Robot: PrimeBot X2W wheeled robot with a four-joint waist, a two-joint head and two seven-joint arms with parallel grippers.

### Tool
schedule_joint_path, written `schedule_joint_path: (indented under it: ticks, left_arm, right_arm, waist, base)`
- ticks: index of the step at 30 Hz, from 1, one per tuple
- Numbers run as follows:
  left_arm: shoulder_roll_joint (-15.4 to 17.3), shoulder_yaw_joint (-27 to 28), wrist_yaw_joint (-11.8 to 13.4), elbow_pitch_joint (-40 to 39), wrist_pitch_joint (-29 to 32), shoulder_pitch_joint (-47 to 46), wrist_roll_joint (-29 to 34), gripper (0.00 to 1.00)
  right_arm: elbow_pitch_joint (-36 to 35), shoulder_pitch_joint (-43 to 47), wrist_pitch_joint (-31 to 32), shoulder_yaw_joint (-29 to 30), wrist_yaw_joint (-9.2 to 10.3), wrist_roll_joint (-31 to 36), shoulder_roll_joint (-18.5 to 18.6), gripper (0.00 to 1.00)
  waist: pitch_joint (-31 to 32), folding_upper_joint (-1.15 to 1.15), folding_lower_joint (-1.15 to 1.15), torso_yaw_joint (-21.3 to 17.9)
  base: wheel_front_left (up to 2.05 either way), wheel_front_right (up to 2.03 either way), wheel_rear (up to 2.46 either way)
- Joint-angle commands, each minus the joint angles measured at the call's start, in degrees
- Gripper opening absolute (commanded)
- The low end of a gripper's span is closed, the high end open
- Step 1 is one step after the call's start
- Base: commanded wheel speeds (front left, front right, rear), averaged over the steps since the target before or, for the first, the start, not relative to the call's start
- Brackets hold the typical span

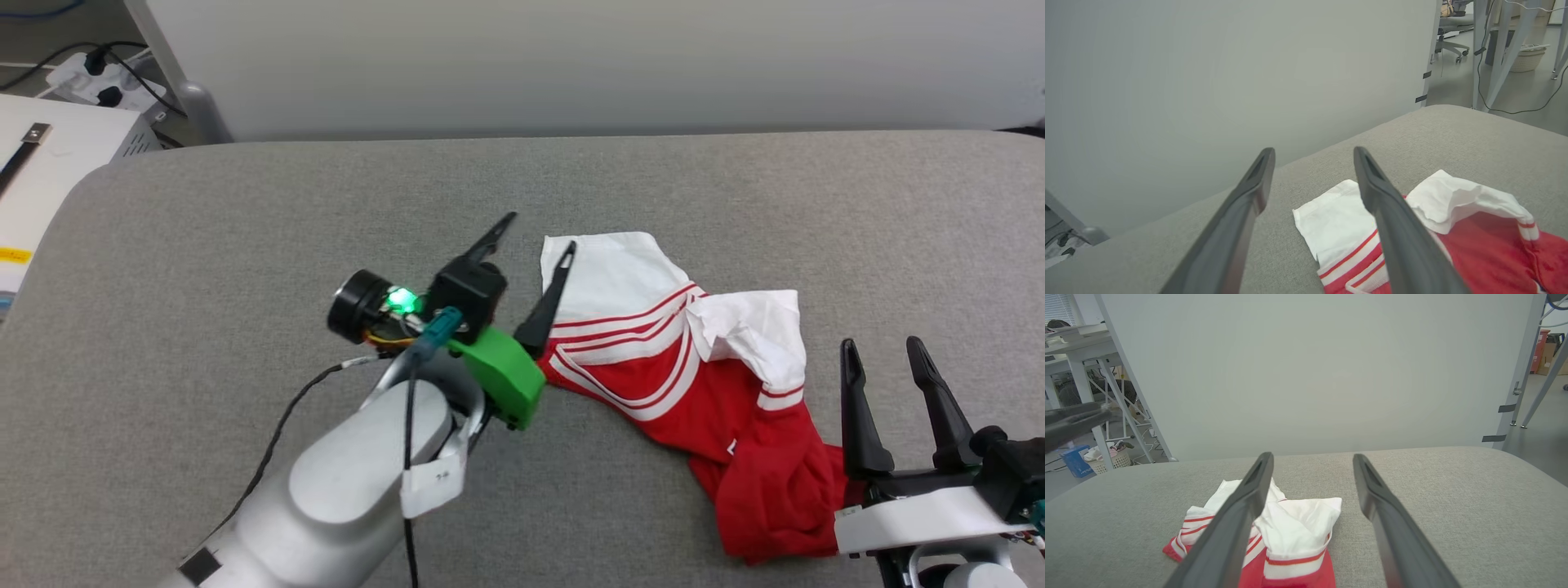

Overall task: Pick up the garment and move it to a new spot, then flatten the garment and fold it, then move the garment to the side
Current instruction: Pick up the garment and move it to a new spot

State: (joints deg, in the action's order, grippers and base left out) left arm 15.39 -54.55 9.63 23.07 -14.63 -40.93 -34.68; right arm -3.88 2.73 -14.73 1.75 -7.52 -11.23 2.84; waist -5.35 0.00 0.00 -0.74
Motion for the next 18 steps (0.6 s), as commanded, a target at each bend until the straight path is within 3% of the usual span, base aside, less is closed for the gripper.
schedule_joint_path:
  ticks: [1,4,8,12,18]
  left_arm:
    - [1.15,1.96,1.49,-1.87,-0.32,2.31,0.87,1.00]
    - [3.54,7.93,4.51,-6.73,-0.34,7.55,2.87,1.00]
    - [4.82,16.59,6.64,-12.30,-0.35,15.05,5.59,1.00]
    - [4.60,24.05,6.29,-15.78,-0.36,22.49,8.71,1.00]
    - [2.13,32.22,3.43,-17.72,-0.36,31.54,13.56,1.00]
  right_arm:
    - [-0.09,0.68,-0.27,-0.08,0.03,0.53,0.04,1.00]
    - [-0.08,0.97,-0.27,-0.28,0.03,0.78,0.04,1.00]
    - [-0.10,1.42,-0.27,-0.36,0.03,1.16,0.04,1.00]
    - [0.03,1.75,-0.27,-0.53,0.03,1.50,0.04,1.00]
    - [0.20,2.33,-0.27,-1.00,0.03,2.29,0.04,1.00]
  waist:
    - [0.93,0.00,0.00,1.00]
    - [1.45,0.00,0.00,1.52]
    - [2.10,0.00,0.00,2.19]
    - [2.59,0.00,0.00,2.56]
    - [3.33,0.00,0.00,2.69]
  base:
    - [0.00,0.00,0.00]
    - [0.00,0.00,0.00]
    - [0.00,0.00,0.00]
    - [0.00,0.00,0.00]
    - [0.00,0.00,0.00]
